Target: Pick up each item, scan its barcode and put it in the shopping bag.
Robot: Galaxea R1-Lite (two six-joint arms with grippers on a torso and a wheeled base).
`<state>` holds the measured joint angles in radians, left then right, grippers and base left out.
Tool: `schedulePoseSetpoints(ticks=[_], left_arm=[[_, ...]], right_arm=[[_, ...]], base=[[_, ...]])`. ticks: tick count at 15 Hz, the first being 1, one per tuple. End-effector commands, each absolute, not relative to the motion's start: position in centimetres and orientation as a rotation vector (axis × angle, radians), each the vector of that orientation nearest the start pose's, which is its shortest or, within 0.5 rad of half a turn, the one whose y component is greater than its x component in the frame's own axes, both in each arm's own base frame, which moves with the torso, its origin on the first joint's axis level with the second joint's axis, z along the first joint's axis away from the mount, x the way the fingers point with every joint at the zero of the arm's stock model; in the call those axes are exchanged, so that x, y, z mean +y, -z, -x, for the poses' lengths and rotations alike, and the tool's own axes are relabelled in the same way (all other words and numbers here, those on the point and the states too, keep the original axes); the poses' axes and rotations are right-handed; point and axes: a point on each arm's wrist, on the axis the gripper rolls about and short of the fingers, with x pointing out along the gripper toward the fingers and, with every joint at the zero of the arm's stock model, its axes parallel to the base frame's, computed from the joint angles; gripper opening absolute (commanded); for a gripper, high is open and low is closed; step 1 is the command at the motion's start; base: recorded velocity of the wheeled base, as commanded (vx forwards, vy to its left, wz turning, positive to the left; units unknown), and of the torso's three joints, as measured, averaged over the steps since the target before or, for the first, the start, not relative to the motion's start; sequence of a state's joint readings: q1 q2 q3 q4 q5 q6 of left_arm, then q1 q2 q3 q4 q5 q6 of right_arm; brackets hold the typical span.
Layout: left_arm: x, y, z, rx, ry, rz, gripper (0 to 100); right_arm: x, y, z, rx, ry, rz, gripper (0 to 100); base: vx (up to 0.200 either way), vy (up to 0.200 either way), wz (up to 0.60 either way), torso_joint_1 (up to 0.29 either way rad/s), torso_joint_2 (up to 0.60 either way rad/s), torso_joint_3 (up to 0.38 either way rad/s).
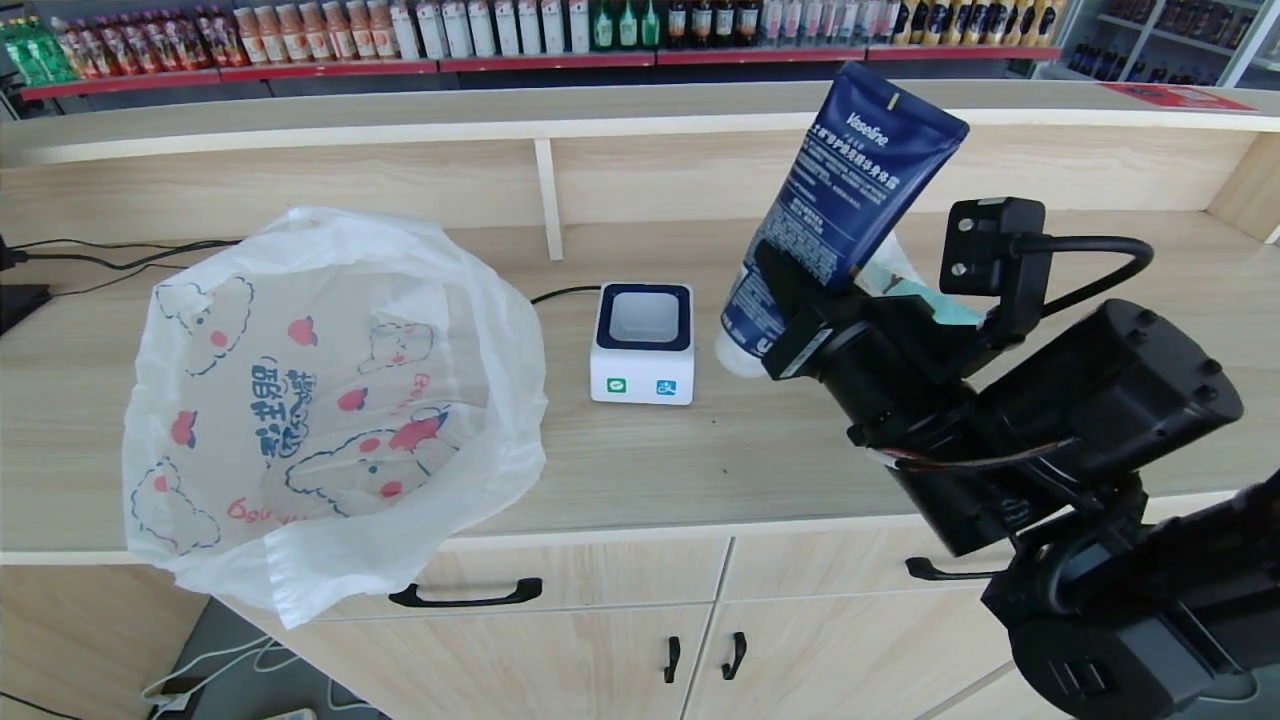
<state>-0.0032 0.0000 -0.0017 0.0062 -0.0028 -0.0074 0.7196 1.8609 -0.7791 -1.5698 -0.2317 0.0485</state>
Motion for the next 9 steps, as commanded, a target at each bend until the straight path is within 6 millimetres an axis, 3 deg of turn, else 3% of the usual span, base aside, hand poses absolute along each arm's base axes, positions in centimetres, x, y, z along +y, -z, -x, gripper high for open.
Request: schedulePoseSetpoints(ticks=[1,9], left_arm=[[0.0,-7.5,2.3,0.005,0.006,0.008,0],[0.0,-7.5,2.3,0.005,0.006,0.008,0]], right_arm=[[22.1,-21.9,-23.2,-0.423,-0.545,-0.291,0],[26.0,-22.5,-17.7,-0.355,-0.786,-0.491,0]], base=[[0.0,0.0,0.0,0.0,0.0,0.0],[0.0,0.0,0.0,0.0,0.0,0.0]])
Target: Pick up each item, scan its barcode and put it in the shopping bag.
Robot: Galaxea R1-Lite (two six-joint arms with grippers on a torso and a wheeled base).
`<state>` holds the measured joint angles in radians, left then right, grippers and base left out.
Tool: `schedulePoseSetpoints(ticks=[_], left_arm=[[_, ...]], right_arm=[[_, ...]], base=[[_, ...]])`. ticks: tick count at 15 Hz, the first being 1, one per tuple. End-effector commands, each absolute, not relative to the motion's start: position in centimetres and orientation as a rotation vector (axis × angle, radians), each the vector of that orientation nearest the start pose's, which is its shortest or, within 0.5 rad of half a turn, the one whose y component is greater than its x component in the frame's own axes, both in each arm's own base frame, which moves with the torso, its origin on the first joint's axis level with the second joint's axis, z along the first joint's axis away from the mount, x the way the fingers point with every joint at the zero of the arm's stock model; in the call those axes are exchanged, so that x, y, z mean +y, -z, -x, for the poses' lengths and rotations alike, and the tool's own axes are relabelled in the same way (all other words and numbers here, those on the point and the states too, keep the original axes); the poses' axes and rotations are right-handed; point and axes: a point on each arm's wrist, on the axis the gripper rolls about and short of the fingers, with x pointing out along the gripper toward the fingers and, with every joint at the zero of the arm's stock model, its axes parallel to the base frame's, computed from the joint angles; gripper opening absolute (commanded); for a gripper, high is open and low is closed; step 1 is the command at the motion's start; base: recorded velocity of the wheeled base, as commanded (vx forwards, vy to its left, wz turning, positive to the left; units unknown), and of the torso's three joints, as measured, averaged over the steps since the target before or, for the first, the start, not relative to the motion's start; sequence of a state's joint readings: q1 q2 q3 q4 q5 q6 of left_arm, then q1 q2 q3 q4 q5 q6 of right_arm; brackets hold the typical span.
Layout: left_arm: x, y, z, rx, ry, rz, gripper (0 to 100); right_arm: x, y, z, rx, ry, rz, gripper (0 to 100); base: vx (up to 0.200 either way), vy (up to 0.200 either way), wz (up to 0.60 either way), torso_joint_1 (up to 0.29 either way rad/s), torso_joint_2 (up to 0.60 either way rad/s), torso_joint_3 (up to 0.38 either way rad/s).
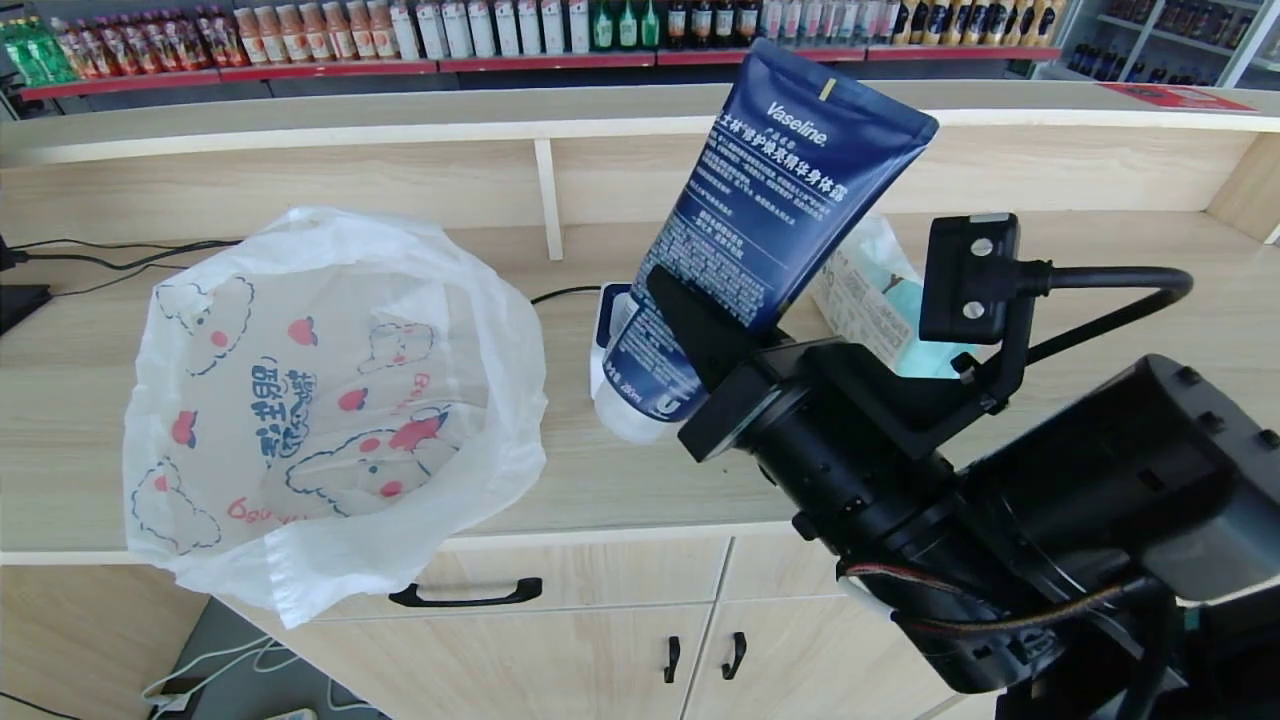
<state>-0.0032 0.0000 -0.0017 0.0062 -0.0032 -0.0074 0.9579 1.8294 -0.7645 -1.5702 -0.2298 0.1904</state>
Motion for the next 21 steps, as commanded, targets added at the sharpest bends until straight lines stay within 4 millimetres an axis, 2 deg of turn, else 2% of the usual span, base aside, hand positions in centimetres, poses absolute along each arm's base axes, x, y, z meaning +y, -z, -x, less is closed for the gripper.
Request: schedulePoseSetpoints(ticks=[1,3,8,11,14,17,21], left_arm=[[0.0,-7.5,2.3,0.005,0.006,0.008,0],[0.0,-7.5,2.3,0.005,0.006,0.008,0],[0.0,-7.5,2.3,0.005,0.006,0.008,0],[0.0,-7.5,2.3,0.005,0.006,0.008,0],[0.0,-7.5,2.3,0.005,0.006,0.008,0],[0.0,-7.5,2.3,0.005,0.006,0.008,0],[0.0,-7.5,2.3,0.005,0.006,0.008,0]], right_arm=[[26.2,-22.8,-16.9,-0.346,-0.808,-0.524,0],[26.2,-23.4,-15.8,-0.326,-0.817,-0.61,0],[24.1,-25.9,-14.7,-0.339,-0.751,-0.82,0],[21.9,-25.7,-12.8,-0.305,-0.749,-0.851,0],[20.7,-26.1,-11.8,-0.307,-0.768,-0.882,0],[21.1,-26.3,-9.4,-0.269,-0.863,-0.907,0],[21.6,-25.7,-7.8,-0.223,-0.925,-0.905,0]], base=[[0.0,0.0,0.0,0.0,0.0,0.0],[0.0,0.0,0.0,0.0,0.0,0.0],[0.0,0.0,0.0,0.0,0.0,0.0],[0.0,0.0,0.0,0.0,0.0,0.0],[0.0,0.0,0.0,0.0,0.0,0.0],[0.0,0.0,0.0,0.0,0.0,0.0],[0.0,0.0,0.0,0.0,0.0,0.0]])
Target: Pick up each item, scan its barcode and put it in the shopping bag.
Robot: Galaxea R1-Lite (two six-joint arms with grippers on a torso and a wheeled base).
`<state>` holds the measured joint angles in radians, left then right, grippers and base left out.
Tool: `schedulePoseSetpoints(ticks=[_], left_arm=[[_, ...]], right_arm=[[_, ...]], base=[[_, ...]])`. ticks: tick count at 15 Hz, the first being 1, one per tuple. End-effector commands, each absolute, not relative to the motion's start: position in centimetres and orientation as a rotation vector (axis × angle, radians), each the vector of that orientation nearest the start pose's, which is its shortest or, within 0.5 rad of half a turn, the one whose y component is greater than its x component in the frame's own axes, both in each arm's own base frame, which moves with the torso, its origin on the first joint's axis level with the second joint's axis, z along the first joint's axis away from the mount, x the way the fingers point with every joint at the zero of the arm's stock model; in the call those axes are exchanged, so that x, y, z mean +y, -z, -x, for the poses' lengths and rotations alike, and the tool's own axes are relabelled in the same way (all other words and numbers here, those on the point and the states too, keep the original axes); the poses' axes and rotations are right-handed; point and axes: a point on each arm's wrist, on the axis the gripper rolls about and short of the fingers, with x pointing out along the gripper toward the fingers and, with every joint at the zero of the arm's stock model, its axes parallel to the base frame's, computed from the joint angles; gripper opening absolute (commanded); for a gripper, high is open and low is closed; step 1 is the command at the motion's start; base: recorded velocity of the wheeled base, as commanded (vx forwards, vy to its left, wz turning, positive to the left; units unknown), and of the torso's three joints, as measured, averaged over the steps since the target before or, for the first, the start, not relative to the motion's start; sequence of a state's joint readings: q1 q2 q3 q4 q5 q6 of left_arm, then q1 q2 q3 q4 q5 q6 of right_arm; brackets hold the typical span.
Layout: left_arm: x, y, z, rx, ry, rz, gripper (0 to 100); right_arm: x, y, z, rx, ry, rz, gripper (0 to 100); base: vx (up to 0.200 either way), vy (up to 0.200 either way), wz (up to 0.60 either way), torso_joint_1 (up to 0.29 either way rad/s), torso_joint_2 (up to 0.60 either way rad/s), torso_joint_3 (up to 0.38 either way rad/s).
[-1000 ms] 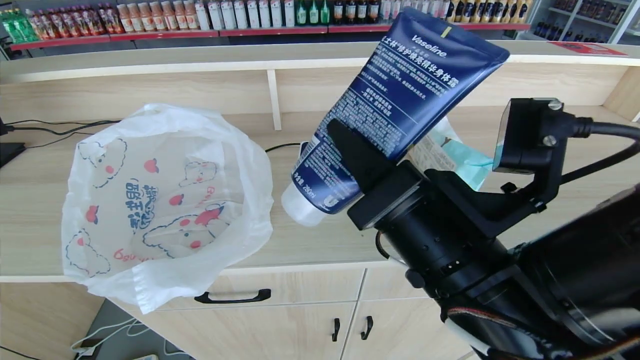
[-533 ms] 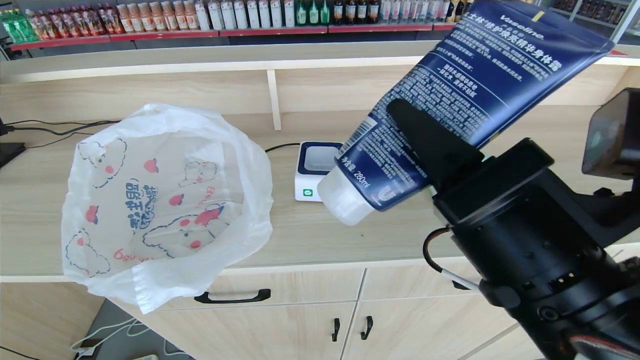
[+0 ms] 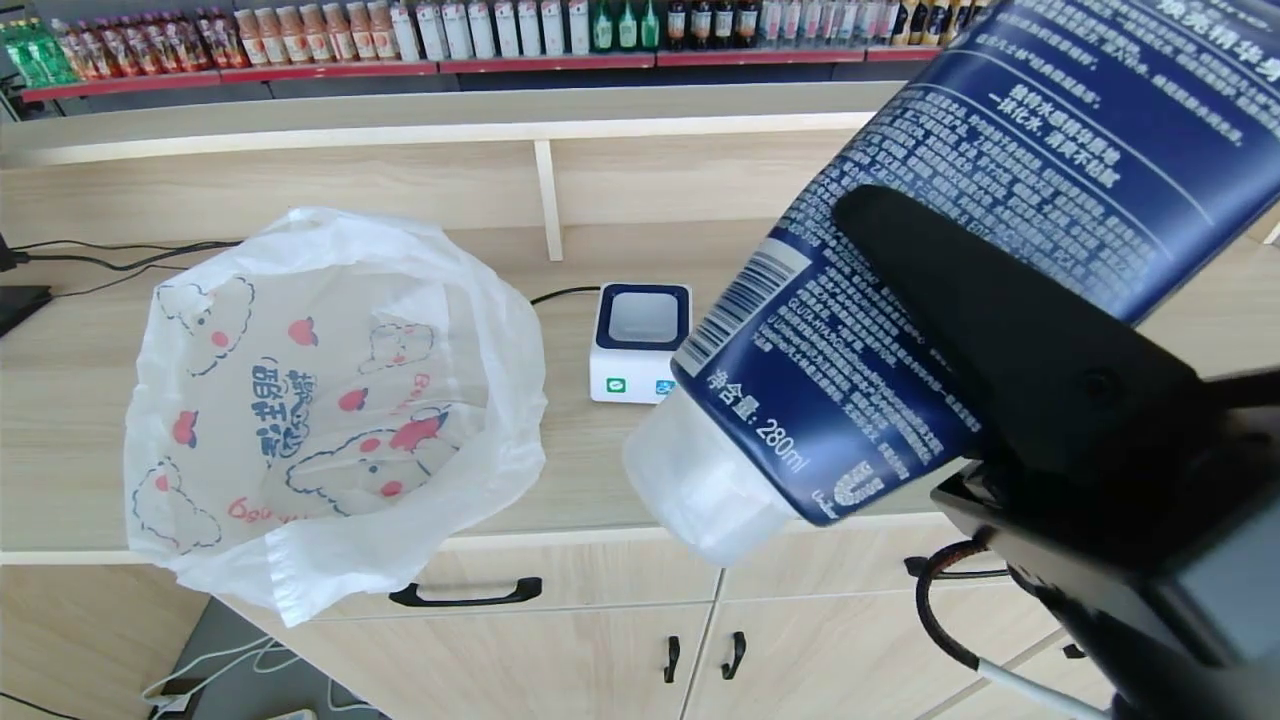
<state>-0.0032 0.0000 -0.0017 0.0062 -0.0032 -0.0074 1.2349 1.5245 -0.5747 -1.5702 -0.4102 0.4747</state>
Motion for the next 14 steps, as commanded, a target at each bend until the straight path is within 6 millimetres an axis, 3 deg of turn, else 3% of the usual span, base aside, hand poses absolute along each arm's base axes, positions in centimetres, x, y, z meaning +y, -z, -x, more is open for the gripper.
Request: schedulePoseSetpoints(ticks=[1,8,14], left_arm=[[0.0,-7.5,2.3,0.005,0.006,0.008,0],[0.0,-7.5,2.3,0.005,0.006,0.008,0],[0.0,-7.5,2.3,0.005,0.006,0.008,0]], right_arm=[[21.6,-25.7,-7.3,-0.21,-0.948,-0.907,0],[21.4,-26.3,-5.6,-0.197,-1.017,-0.941,0],[21.1,-26.6,-5.4,-0.203,-1.024,-0.952,0]], base=[[0.0,0.0,0.0,0.0,0.0,0.0],[0.0,0.0,0.0,0.0,0.0,0.0],[0.0,0.0,0.0,0.0,0.0,0.0]])
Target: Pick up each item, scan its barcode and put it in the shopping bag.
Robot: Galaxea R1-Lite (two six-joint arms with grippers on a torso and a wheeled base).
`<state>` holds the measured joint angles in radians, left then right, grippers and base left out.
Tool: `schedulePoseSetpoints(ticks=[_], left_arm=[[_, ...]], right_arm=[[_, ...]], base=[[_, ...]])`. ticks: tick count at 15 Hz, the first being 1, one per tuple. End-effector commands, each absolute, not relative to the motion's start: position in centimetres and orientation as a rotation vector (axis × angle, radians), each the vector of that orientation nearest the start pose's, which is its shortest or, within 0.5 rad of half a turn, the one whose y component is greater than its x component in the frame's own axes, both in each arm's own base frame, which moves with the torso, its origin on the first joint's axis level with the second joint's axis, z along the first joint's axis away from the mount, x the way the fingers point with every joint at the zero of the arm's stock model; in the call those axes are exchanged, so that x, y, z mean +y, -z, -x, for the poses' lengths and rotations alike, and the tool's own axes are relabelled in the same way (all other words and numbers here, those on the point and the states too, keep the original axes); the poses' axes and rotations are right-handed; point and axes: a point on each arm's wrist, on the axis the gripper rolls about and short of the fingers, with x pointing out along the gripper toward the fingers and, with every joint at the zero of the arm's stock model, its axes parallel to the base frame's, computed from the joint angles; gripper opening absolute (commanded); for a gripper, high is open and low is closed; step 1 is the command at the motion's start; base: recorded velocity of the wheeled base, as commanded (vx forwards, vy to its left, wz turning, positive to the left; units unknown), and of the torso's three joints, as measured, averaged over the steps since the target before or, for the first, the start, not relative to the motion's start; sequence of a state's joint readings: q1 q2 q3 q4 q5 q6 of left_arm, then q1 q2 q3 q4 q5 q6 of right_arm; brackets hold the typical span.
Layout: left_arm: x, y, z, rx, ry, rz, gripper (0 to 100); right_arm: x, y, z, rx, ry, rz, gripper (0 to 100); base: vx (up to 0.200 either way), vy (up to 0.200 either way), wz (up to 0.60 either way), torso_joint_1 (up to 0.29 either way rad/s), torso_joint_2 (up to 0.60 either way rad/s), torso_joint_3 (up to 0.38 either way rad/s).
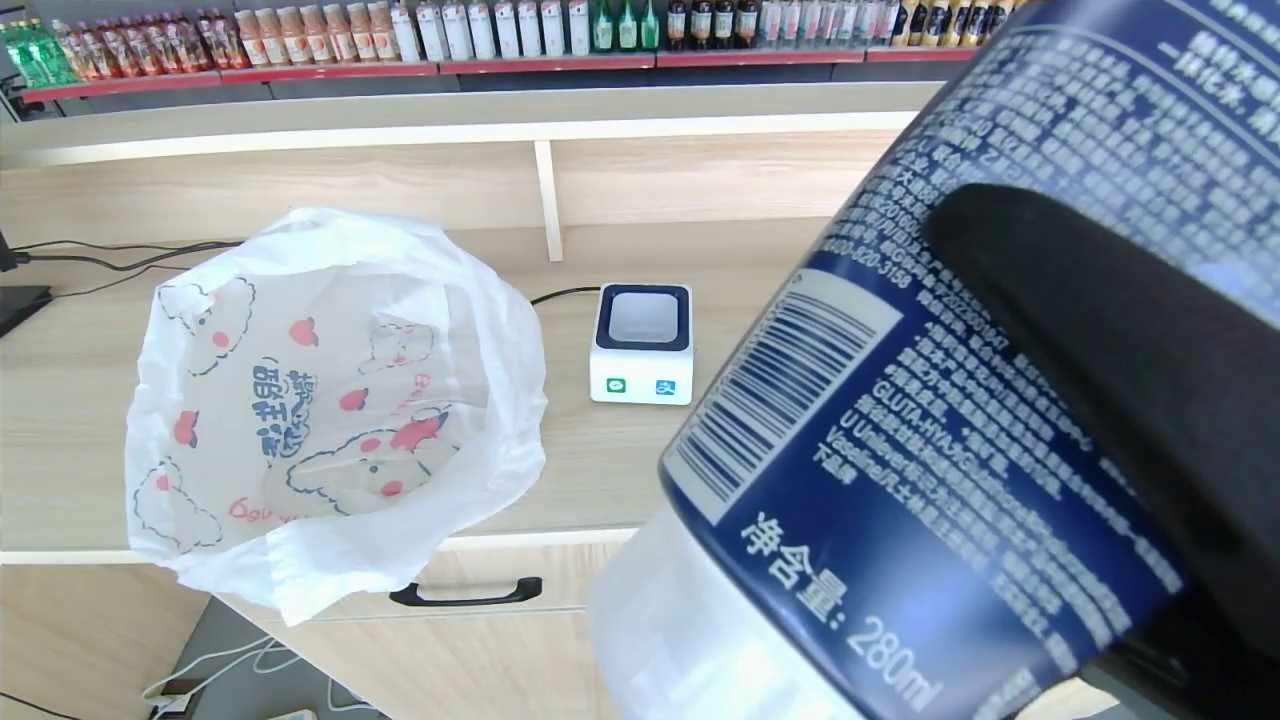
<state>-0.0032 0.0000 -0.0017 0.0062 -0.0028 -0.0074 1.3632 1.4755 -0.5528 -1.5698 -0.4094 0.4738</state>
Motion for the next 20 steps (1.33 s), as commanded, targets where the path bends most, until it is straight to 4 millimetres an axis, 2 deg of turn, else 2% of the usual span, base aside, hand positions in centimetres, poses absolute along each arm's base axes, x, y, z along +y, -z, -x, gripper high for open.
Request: schedulePoseSetpoints(ticks=[1,9,12,17,20], left_arm=[[0.0,-7.5,2.3,0.005,0.006,0.008,0],[0.0,-7.5,2.3,0.005,0.006,0.008,0],[0.0,-7.5,2.3,0.005,0.006,0.008,0],[0.0,-7.5,2.3,0.005,0.006,0.008,0],[0.0,-7.5,2.3,0.005,0.006,0.008,0]], right_arm=[[21.1,-26.6,-5.4,-0.203,-1.024,-0.952,0],[21.2,-25.9,-5.4,-0.186,-1.022,-0.926,0],[22.1,-25.1,-5.7,-0.167,-1.012,-0.89,0],[24.7,-23.9,-9.2,-0.206,-0.94,-0.77,0],[25.1,-24.1,-12.9,-0.282,-0.864,-0.709,0]], base=[[0.0,0.0,0.0,0.0,0.0,0.0],[0.0,0.0,0.0,0.0,0.0,0.0],[0.0,0.0,0.0,0.0,0.0,0.0],[0.0,0.0,0.0,0.0,0.0,0.0],[0.0,0.0,0.0,0.0,0.0,0.0]])
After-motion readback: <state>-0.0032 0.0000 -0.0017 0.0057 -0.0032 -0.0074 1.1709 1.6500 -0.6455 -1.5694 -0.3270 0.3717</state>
